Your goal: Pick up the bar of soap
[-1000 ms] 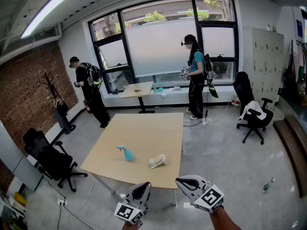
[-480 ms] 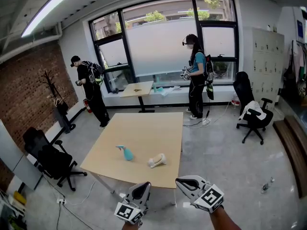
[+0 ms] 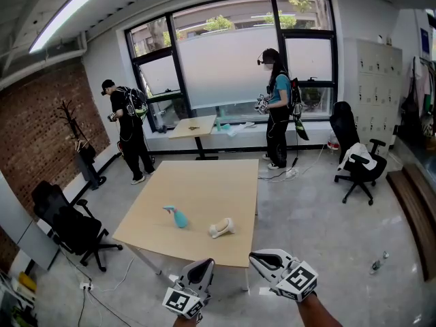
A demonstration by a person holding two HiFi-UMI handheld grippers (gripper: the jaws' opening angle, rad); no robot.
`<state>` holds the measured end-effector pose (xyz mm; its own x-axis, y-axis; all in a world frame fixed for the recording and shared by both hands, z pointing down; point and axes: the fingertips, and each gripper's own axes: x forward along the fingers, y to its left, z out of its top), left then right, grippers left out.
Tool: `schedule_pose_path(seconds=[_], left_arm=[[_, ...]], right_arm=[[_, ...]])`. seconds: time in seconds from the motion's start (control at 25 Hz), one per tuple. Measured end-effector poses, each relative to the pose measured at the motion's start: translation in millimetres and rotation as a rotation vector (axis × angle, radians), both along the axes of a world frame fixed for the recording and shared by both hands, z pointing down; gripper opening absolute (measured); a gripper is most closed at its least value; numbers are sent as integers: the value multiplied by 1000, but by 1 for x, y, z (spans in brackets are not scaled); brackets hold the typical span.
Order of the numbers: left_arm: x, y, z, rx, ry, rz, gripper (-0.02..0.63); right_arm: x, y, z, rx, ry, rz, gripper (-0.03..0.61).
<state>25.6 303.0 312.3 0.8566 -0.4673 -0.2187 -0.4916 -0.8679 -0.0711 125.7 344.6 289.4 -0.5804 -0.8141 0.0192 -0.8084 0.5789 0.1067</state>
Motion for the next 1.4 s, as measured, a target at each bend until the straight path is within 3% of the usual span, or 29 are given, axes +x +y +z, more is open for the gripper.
schedule_pose_path(seconds=[0.92,1.4], left_arm=[[3,-16,2,-8,-7,-5,5],[27,-15,9,5,-19,11,5]], right_arm=[[4,-19,6,-12,10,3,5],[29,-15,12,-2,4,17,6]])
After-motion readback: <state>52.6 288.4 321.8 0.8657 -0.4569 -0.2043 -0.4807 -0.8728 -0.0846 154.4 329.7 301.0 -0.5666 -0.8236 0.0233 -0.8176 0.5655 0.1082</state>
